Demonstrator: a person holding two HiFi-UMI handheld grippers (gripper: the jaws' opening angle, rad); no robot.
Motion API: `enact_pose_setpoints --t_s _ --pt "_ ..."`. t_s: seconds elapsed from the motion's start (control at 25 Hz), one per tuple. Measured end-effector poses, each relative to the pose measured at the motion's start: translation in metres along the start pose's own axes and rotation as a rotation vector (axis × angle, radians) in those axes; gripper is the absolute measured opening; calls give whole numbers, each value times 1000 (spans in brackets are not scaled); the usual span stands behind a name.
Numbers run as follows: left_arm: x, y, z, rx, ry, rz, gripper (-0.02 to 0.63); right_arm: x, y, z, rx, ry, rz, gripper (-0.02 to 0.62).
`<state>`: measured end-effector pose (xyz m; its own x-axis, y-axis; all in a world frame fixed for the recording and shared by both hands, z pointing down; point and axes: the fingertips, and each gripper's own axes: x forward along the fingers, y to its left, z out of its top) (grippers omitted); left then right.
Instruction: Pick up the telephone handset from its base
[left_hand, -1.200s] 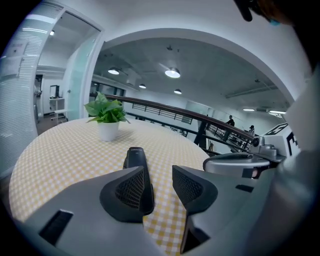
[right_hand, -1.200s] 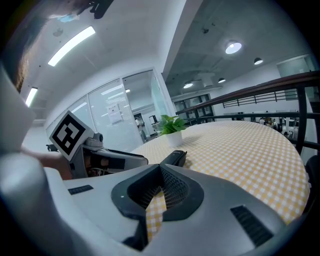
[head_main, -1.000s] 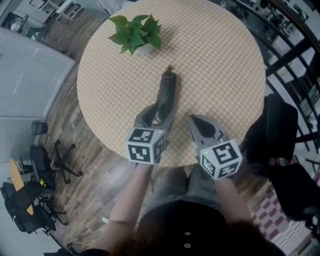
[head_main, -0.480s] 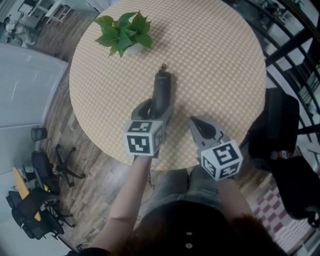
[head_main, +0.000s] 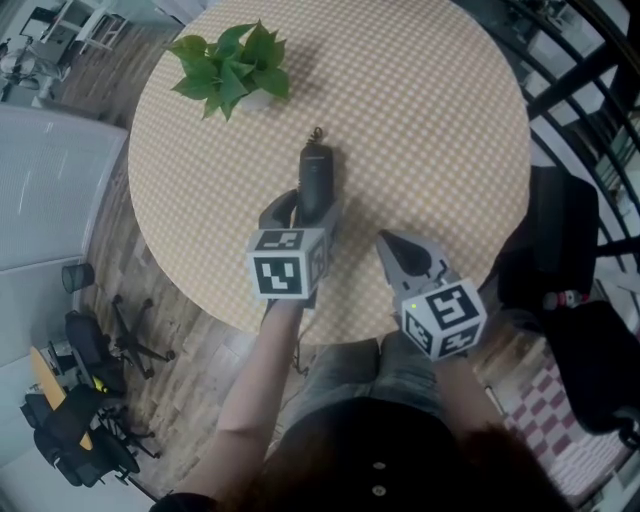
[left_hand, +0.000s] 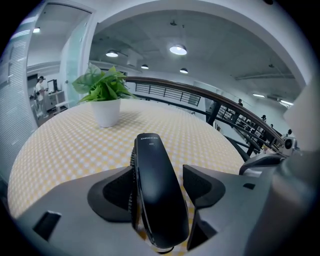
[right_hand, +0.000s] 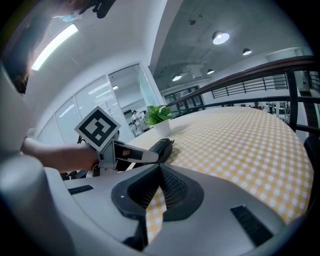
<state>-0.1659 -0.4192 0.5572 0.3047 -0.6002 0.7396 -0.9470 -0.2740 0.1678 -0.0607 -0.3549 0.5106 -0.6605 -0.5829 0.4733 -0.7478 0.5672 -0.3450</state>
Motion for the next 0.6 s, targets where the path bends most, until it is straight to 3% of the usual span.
enact_pose_setpoints --t_s 0.28,0.6 --pt "10 0 -4 -64 29 -19 301 2 -1 0 13 -2 -2 9" --pt "14 3 -3 -37 55 2 298 2 -7 1 25 -3 -14 9"
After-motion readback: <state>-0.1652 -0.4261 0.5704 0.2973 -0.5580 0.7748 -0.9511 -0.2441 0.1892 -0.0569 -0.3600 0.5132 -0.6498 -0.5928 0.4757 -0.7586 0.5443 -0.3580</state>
